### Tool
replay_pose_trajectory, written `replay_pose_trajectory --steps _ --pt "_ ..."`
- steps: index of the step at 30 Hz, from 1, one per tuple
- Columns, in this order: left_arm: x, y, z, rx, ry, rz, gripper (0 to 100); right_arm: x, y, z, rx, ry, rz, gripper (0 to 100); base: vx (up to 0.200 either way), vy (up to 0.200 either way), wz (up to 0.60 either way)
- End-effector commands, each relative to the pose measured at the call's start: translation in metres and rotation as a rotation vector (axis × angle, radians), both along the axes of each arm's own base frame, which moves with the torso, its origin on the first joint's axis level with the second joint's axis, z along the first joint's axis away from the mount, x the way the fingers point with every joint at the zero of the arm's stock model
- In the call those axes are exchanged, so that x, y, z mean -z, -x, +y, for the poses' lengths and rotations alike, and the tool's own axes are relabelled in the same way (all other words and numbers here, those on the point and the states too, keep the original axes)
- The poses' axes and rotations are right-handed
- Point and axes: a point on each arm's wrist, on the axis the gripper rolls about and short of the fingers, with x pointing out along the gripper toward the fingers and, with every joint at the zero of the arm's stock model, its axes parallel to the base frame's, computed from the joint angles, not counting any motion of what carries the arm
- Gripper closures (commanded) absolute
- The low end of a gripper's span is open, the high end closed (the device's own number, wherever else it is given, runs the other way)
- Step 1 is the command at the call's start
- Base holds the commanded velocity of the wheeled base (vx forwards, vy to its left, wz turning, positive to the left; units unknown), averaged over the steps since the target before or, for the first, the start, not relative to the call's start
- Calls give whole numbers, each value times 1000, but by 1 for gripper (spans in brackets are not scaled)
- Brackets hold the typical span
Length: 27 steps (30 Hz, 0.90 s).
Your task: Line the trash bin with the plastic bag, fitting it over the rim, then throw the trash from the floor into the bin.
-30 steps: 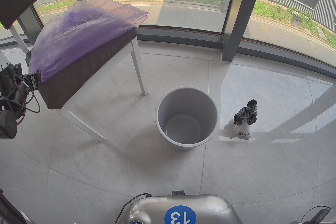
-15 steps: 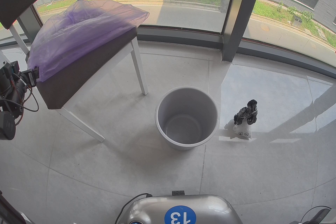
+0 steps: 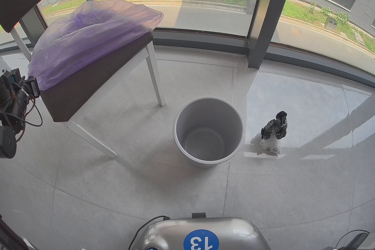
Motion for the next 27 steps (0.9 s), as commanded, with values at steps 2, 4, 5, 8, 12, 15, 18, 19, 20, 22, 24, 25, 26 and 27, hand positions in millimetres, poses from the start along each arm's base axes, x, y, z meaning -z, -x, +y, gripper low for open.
replay_pose_trajectory --steps 2,4,5,8,12,15,18,19,20,22,24,25,26,27 --pt "-1 2 -1 0 -1 -2 100 -1 1 0 -2 -1 -4 0 0 0 0" --pt "-2 3 -2 3 -3 -4 100 -1 1 0 -2 -1 -4 0 0 0 0" --pt "-3 4 -2 3 -4 -7 100 -1 1 0 -1 -1 -4 0 0 0 0" --pt "-3 5 -2 4 -2 -8 100 -1 1 0 1 -1 -3 0 0 0 0" --pt "-4 7 -3 6 1 -16 100 0 1 0 -1 0 -2 0 0 0 0" --pt "-11 12 -7 19 -2 -42 100 1 -2 1 -2 1 9 0 0 0 0" --pt "-27 22 -22 65 -2 -96 100 4 -5 2 -7 4 27 0 0 0 0" --pt "-31 25 -26 79 -4 -109 100 5 -7 3 -12 6 34 0 0 0 0" --pt "-31 25 -26 79 -4 -109 100 5 -7 3 -12 6 34 0 0 0 0" --pt "-48 36 -40 127 -15 -163 100 7 -14 4 -7 -2 60 0 0 0 0" --pt "-57 41 -48 156 -22 -191 100 8 -18 4 8 -14 76 0 0 0 0" --pt "-65 46 -54 179 -22 -209 100 9 -21 6 17 -18 84 0 0 0 0" --pt "-70 50 -59 198 -22 -220 100 9 -23 7 18 -20 90 0 0 0 0" --pt "-75 54 -64 220 -20 -225 100 11 -25 9 18 -24 97 0 0 0 0"
